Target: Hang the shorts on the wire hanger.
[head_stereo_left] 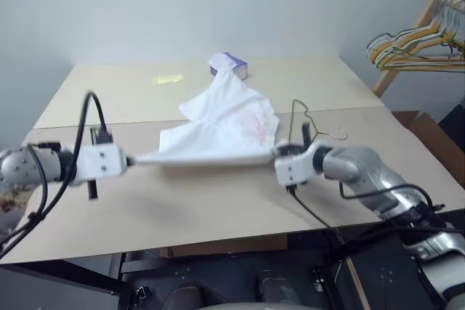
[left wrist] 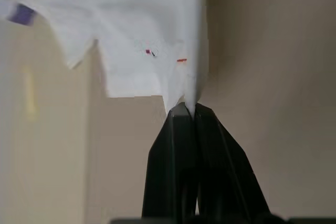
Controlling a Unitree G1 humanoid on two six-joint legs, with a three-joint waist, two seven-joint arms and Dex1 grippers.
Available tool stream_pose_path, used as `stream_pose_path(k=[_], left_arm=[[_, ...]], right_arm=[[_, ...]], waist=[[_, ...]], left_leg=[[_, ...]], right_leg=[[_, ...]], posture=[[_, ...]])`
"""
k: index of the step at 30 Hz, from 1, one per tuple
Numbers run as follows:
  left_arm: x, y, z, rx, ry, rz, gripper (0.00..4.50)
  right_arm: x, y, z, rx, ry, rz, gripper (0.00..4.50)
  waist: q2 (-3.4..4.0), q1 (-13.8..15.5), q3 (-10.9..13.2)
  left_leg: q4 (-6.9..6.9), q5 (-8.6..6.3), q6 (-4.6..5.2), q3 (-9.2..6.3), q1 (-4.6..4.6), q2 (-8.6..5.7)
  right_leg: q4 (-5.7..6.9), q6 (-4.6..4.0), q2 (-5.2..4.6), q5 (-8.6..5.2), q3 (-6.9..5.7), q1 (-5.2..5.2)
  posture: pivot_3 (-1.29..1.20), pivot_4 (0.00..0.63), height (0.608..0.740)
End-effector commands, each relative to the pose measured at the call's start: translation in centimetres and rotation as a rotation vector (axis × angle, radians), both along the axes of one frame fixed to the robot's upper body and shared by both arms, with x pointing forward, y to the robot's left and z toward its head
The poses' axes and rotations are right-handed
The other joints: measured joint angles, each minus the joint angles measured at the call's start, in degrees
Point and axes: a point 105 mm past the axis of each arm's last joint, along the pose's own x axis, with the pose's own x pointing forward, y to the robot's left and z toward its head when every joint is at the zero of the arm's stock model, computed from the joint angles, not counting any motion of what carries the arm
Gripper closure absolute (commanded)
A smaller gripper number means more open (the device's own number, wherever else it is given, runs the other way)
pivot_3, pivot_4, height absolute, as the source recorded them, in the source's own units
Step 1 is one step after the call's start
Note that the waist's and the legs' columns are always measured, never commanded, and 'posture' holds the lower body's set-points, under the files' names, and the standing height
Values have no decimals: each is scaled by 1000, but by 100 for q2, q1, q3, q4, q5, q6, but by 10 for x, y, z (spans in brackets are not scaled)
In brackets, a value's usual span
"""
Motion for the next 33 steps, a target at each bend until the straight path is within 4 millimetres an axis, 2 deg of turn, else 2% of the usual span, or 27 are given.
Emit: stream_pose_path(k=[1, 7, 10, 14, 18, 19, 21, 27, 30, 31, 32, 33], left_arm=[[-8, 13, 6, 124, 36, 41, 4500], [-36, 14, -16, 207, 219, 28, 4500], [-53, 6, -25, 230, 300, -12, 4500], [-66, -8, -28, 201, 347, -52, 4500], [-72, -12, -28, 199, 381, -56, 4500], [-74, -12, -28, 204, 393, -64, 4058], [-76, -11, -27, 207, 401, -66, 3562], [-67, -3, -12, 188, 368, -47, 1569], [-56, -3, 1, 137, 316, -32, 620], [-50, -5, 6, 95, 281, -28, 273], [-43, -9, 11, 51, 244, -29, 40], [-37, -13, 16, 3, 208, -33, 40]], right_arm=[[-5, -5, 14, -31, 15, 7, 4461], [-28, -10, 9, -107, 157, 21, 4461], [-37, -14, 7, -128, 215, 17, 4461], [-43, -12, 7, -132, 224, 54, 4461], [-49, -9, 5, -130, 246, 87, 4461], [-52, -10, 3, -140, 266, 99, 3980], [-59, -11, 5, -129, 305, 113, 3469], [-71, -11, 29, 26, 412, 122, 1309], [-61, -13, 48, 172, 427, 21, 272], [-50, -16, 53, 233, 405, -51, 0], [-38, -20, 56, 293, 393, -140, 0], [-28, -24, 58, 347, 392, -222, 0]], waist=[[0, 66, 0], [-3, 190, -2], [-6, 232, -2], [-8, 254, -1], [-8, 259, -1], [-8, 259, -1], [-8, 259, -1], [-10, 262, 1], [-12, 262, 0], [-13, 262, -1], [-13, 263, -1], [-13, 259, -1]], left_leg=[[0, 0, 0, 3, 5, 0], [-1, -13, 20, 9, 0, 0], [0, -14, 23, 12, -7, 1], [1, -14, 22, 15, 4, 1], [0, -14, 22, 15, 18, 4], [0, -14, 22, 15, 17, 5], [-1, -15, 23, 15, 13, 4], [0, -17, 26, 14, 16, 6], [1, -16, 26, 14, 18, 7], [1, -16, 26, 15, 19, 7], [0, -17, 26, 15, 18, 7], [1, -17, 25, 15, 16, 7]], right_leg=[[1, 0, 1, 0, 2, 2], [1, -37, 4, 6, 4, -2], [-3, -37, 4, 6, 4, -8], [2, -37, 4, 1, 4, -3], [6, -13, 7, -20, 4, 6], [6, -15, 9, -21, 4, 5], [4, -26, 8, -15, 4, 2], [4, -32, 8, -13, 3, 6], [4, -27, 9, -16, 3, 7], [4, -27, 8, -16, 3, 8], [3, -28, 8, -15, 3, 8], [5, -32, 9, -13, 3, 5]], posture=[[54, 0, 740], [50, 0, 740], [50, 0, 740], [48, 0, 740], [44, 0, 740], [45, 0, 740], [46, 0, 740], [42, 0, 740], [36, 0, 740], [36, 0, 740], [36, 0, 740], [36, 0, 740]])
